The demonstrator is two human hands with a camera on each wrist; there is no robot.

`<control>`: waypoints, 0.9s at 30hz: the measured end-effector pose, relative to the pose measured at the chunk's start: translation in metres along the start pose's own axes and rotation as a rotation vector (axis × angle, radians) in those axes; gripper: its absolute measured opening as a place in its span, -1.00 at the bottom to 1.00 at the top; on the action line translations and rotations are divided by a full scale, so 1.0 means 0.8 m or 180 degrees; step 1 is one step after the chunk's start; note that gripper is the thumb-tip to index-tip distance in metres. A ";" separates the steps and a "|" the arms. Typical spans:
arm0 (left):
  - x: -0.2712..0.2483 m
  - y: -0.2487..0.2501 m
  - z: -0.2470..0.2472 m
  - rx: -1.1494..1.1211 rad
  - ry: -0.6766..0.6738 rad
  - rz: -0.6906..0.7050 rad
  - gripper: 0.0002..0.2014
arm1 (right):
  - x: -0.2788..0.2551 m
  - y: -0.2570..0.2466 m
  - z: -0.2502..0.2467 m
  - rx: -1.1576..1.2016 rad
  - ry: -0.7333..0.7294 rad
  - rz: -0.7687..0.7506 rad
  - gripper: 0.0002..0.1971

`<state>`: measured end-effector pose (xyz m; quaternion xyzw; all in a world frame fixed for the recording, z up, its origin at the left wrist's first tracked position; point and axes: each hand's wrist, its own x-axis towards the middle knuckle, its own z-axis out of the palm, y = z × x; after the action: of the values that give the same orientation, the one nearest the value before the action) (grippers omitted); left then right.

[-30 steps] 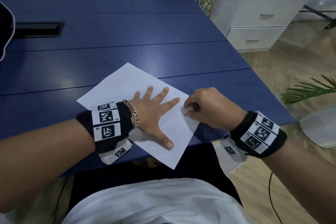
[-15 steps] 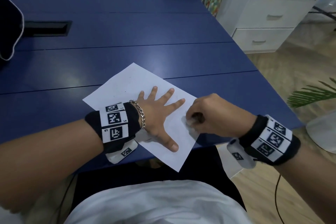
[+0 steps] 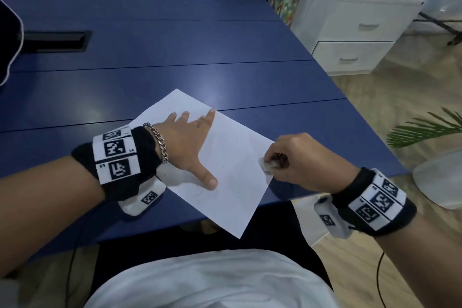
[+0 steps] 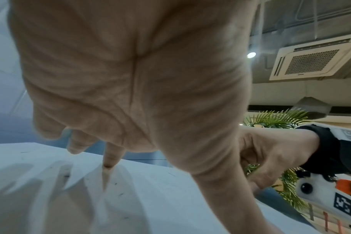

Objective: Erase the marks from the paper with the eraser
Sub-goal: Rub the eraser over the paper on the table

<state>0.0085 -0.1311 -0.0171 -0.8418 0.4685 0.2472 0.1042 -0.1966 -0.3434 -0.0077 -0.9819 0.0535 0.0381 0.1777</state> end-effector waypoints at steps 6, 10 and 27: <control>-0.005 0.004 0.004 0.0077 -0.0154 0.0156 0.65 | -0.001 0.000 -0.001 0.0099 -0.0007 -0.0005 -0.92; -0.006 0.026 0.016 0.0095 -0.0302 0.0383 0.53 | 0.003 -0.001 -0.007 0.0058 -0.0160 0.0054 -0.92; -0.004 0.033 0.021 0.0228 -0.0373 0.0183 0.52 | 0.018 -0.078 0.009 -0.0414 -0.0749 -0.0380 -0.84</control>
<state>-0.0206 -0.1363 -0.0281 -0.8077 0.4942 0.2820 0.1544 -0.1750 -0.2838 0.0059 -0.9815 -0.0288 0.1457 0.1207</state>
